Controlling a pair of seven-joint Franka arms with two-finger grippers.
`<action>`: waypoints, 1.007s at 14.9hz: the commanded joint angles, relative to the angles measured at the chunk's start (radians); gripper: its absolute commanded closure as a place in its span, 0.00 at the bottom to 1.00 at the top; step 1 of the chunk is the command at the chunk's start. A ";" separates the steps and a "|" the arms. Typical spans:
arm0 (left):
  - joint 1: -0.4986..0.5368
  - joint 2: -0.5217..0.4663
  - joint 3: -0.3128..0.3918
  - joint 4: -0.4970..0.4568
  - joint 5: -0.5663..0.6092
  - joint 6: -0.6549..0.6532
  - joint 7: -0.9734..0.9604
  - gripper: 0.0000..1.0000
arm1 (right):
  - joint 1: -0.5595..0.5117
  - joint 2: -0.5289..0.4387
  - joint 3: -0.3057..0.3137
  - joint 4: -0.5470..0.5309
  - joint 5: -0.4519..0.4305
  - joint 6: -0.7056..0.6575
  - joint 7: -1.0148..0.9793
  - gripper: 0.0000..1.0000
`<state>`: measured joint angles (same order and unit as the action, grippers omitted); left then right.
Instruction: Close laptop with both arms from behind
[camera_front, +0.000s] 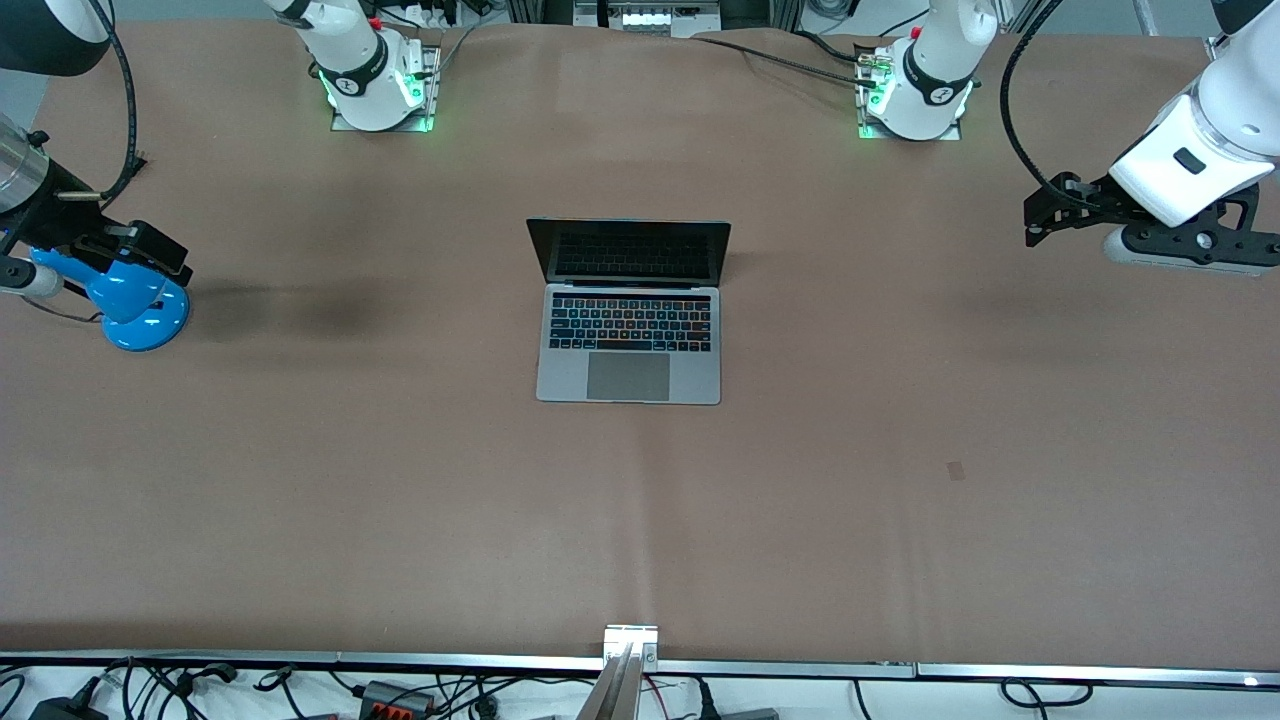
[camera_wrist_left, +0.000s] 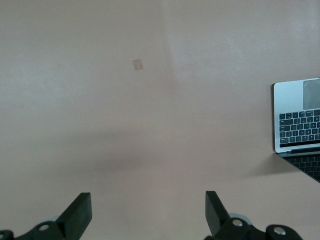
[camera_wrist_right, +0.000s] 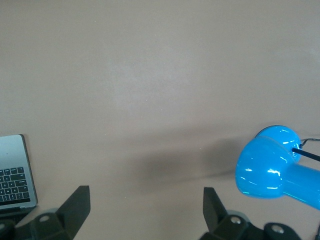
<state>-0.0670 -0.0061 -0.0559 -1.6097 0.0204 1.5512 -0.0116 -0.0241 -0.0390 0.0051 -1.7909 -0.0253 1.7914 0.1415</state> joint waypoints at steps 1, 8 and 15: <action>0.006 -0.003 0.001 0.014 -0.017 -0.016 0.021 0.00 | -0.017 -0.030 0.018 -0.028 -0.005 0.011 -0.002 0.00; 0.006 0.021 0.001 0.014 -0.019 -0.023 0.016 0.00 | -0.017 -0.050 0.038 -0.032 0.034 0.003 0.021 0.00; 0.009 0.094 0.002 0.014 -0.017 -0.083 0.027 0.48 | -0.016 -0.050 0.038 -0.035 0.076 -0.044 -0.001 0.99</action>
<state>-0.0650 0.0847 -0.0550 -1.6150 0.0204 1.5042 -0.0099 -0.0243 -0.0627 0.0306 -1.8039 0.0258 1.7603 0.1484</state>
